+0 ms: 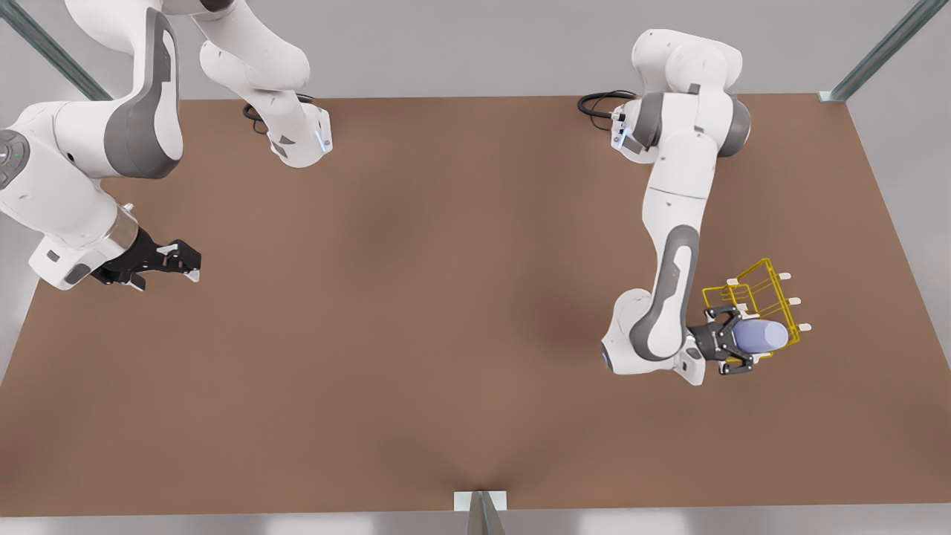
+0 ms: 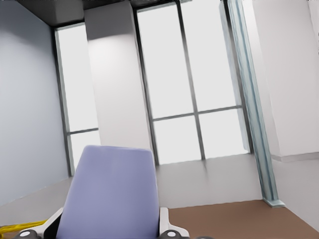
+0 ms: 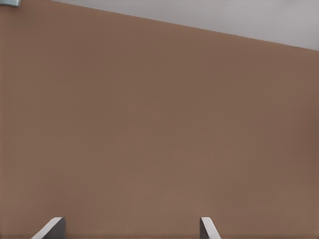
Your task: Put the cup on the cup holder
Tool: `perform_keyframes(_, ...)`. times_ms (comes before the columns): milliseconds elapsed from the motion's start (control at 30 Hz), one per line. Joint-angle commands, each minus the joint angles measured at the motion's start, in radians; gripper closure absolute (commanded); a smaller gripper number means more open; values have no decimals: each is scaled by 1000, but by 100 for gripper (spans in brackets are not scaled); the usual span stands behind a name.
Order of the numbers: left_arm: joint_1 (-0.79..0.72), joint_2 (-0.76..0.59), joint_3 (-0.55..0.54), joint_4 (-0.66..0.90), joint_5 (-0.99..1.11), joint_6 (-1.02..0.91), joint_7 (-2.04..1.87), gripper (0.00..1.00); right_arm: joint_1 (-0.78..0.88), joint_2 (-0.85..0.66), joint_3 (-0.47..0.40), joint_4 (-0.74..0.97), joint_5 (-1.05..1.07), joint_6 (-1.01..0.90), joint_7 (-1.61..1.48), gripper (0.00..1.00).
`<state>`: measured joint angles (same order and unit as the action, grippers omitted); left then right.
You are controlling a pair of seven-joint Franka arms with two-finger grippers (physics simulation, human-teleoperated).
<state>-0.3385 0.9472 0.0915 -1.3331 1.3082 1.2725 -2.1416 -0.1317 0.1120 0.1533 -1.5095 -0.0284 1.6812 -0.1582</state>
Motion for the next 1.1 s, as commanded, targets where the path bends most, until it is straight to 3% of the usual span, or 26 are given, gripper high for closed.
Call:
perform_keyframes(0, 6, -1, 1, -5, 31, 33, -78, 22, 0, 0, 2, 2, 1, 3, -1, 0)
perform_keyframes(900, 68, 4, 1, -106, 121, 48, -187, 22, 6, 0, 0, 3, 2, -5, 11, 0)
perform_keyframes(933, 68, 4, 1, -106, 121, 47, -186, 18, 6, 0, 2, 3, 2, -3, 11, 0)
perform_keyframes(967, 68, 5, 1, -106, 121, 47, -185, 0, 6, -2, 2, 5, 2, -6, 11, 0)
perform_keyframes(1067, 68, 5, 1, -106, 121, 44, -184, 0, 7, -3, 2, 6, 2, -6, 9, 0)
